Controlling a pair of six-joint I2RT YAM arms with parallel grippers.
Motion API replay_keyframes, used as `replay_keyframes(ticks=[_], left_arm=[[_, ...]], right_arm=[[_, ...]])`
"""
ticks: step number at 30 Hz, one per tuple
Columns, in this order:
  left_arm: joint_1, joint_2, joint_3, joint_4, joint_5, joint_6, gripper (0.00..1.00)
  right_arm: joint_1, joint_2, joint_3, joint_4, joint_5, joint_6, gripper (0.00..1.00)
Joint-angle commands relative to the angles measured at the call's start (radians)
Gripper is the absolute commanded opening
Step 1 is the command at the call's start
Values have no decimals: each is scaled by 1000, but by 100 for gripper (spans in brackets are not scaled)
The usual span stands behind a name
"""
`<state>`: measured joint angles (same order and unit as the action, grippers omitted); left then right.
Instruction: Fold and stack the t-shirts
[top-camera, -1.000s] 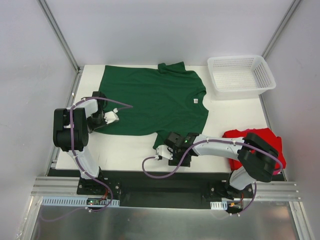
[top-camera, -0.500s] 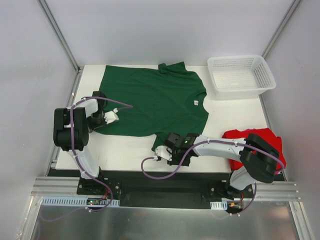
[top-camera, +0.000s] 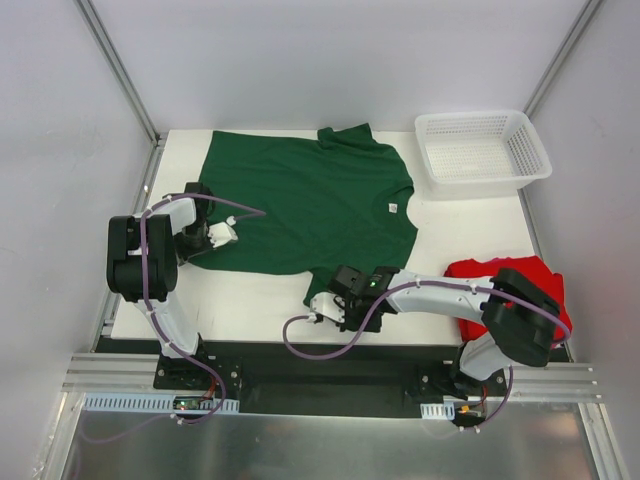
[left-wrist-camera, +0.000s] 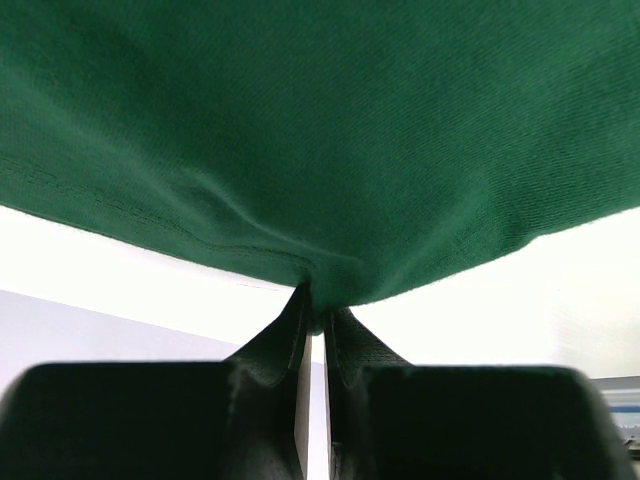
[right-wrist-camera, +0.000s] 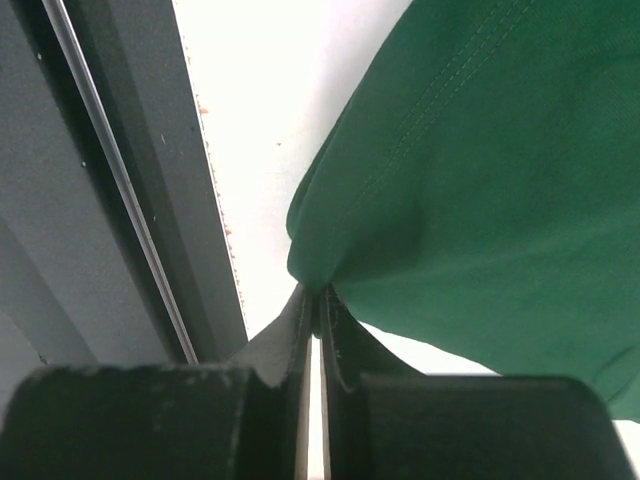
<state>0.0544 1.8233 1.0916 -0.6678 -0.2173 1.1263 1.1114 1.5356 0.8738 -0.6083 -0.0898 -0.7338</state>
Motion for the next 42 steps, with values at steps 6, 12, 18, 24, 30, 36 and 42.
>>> replay_keyframes(ticks=[6,12,18,24,30,36,42], left_arm=[[7,-27,-22,5,30,1,0],[-17,-82,-70,2,35,-2,0],[-45,-176,-133,-6,33,-11,0],[-51,-257,-164,-55,27,-39,0],[-80,-312,-167,-105,18,-57,0],[-82,-318,-157,-119,13,-71,0],[-84,-311,-159,-121,7,-79,0]], right_arm=[[-10,-69,7,-106,-11,-58,1],[-25,-86,14,-160,-22,-102,1],[-39,-115,25,-226,-34,-137,1],[-56,-131,37,-277,-37,-167,1],[-91,-137,77,-320,-30,-196,1],[-130,-166,177,-337,25,-205,1],[-151,-189,231,-364,67,-245,1]])
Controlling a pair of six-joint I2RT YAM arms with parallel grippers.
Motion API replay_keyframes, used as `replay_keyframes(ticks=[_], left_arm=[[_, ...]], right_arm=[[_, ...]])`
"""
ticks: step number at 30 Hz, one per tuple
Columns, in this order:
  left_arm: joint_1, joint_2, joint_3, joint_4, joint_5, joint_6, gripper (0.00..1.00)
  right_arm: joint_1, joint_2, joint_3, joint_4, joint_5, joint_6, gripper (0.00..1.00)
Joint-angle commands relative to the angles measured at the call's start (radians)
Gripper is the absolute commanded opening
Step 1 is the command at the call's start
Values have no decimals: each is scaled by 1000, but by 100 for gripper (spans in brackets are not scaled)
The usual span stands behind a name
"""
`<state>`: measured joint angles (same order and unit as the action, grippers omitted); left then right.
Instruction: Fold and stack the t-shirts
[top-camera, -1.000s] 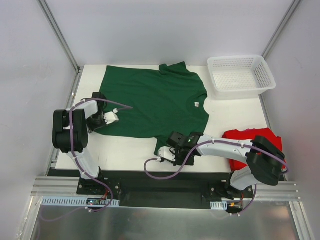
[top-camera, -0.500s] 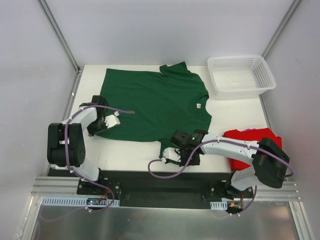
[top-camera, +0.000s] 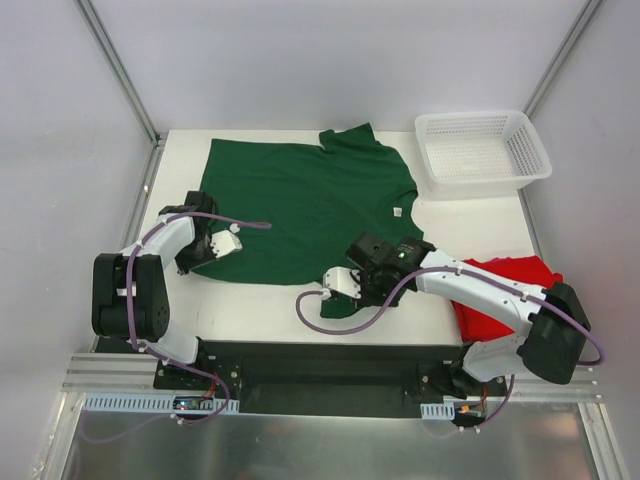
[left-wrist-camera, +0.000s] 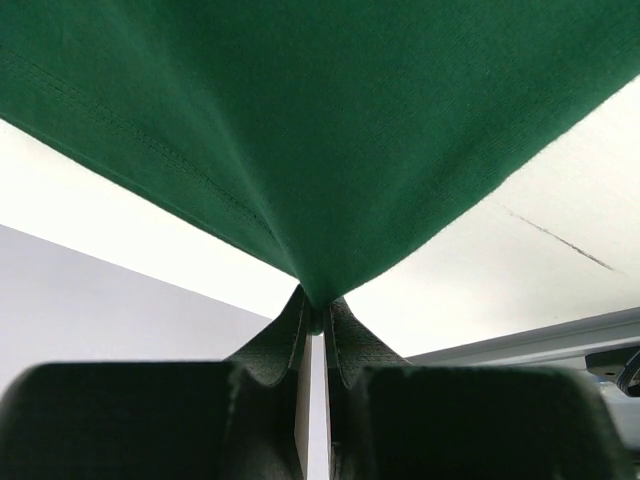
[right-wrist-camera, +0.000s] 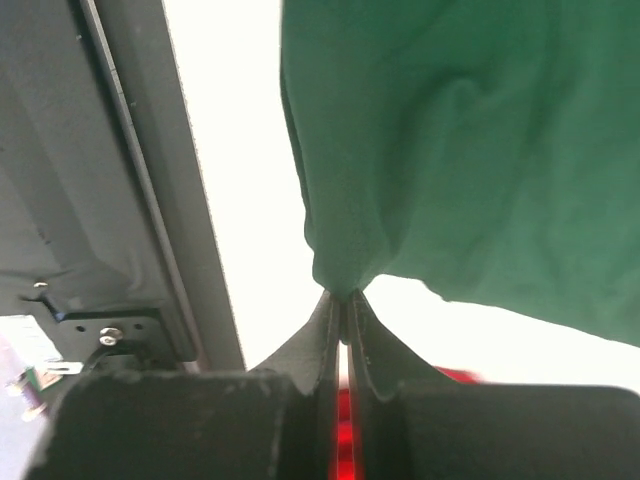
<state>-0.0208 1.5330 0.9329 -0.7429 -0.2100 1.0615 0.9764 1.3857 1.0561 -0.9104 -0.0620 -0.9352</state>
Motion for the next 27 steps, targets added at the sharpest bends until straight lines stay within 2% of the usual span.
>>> replay_keyframes(ticks=[1,10,16,23,27], left_arm=[[-7,-20,-2,-46,-3,-14,0],[-8,-10,0,-46,-3,-21,0],[-7,-14,-16,-46,-5,-28,0],[-8,-4,-26,-44,-2,-47,0],[-11,-13,-42,-44,-2,-55,0]], right_arm=[[-21,-40,53,-64,42,-47,1],[-51,-68,55,-45,111,-48,1],[-59,-135,31,47,174,-80,1],[-77,-120,51,96,192,-89,1],[-97,-125,38,180,198,-126,1]])
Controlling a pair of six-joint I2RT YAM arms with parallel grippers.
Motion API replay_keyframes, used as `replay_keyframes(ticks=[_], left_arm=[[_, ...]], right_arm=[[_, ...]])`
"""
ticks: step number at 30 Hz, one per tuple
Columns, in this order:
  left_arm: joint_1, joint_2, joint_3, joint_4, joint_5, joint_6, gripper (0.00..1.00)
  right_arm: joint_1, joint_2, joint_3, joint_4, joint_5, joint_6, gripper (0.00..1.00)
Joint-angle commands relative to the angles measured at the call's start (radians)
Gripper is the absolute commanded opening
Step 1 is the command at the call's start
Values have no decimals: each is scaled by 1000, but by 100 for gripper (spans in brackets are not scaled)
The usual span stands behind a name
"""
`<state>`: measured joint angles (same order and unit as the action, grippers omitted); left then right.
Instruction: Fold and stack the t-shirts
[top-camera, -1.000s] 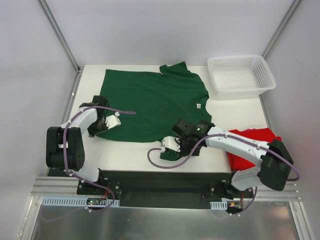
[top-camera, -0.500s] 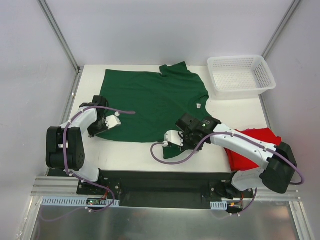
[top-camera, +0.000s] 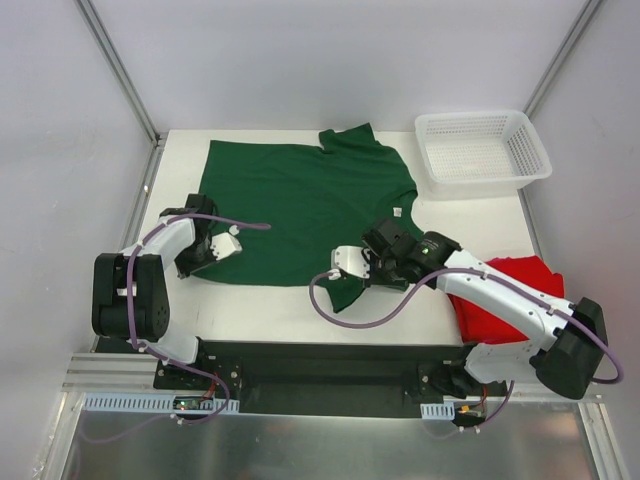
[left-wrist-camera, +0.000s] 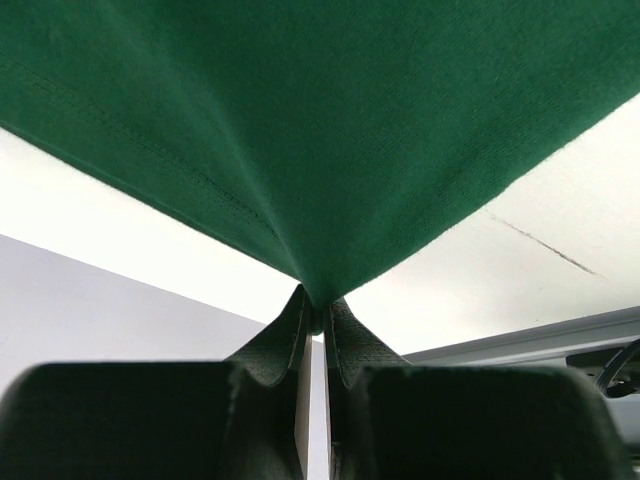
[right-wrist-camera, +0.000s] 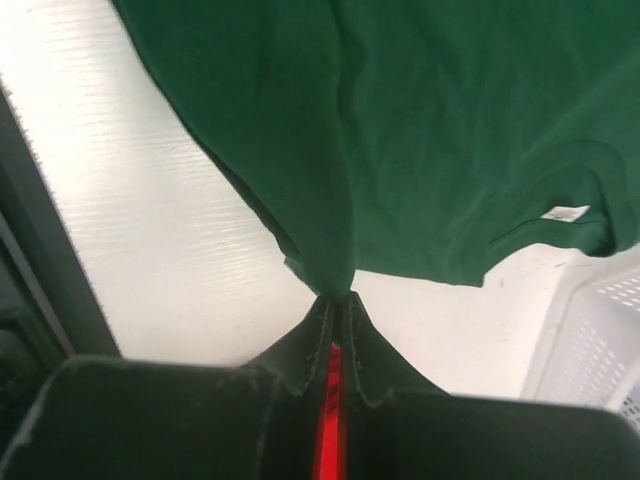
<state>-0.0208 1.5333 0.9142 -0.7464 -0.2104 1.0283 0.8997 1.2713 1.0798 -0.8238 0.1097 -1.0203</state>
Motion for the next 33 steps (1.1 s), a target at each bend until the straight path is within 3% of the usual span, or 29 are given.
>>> replay_keyframes(ticks=[1,16,33], left_arm=[[-11,-16,-26,-41,-3,-20,0],[-11,-29,-44,-42,-12,-31,0],[-11,-29,48,-42,-58,-36,0]], right_arm=[[-27,-9,15,107,30,-53,1],[-116,56,101,248,21,-110,1],[-151,155,158,330,31,-156,1]])
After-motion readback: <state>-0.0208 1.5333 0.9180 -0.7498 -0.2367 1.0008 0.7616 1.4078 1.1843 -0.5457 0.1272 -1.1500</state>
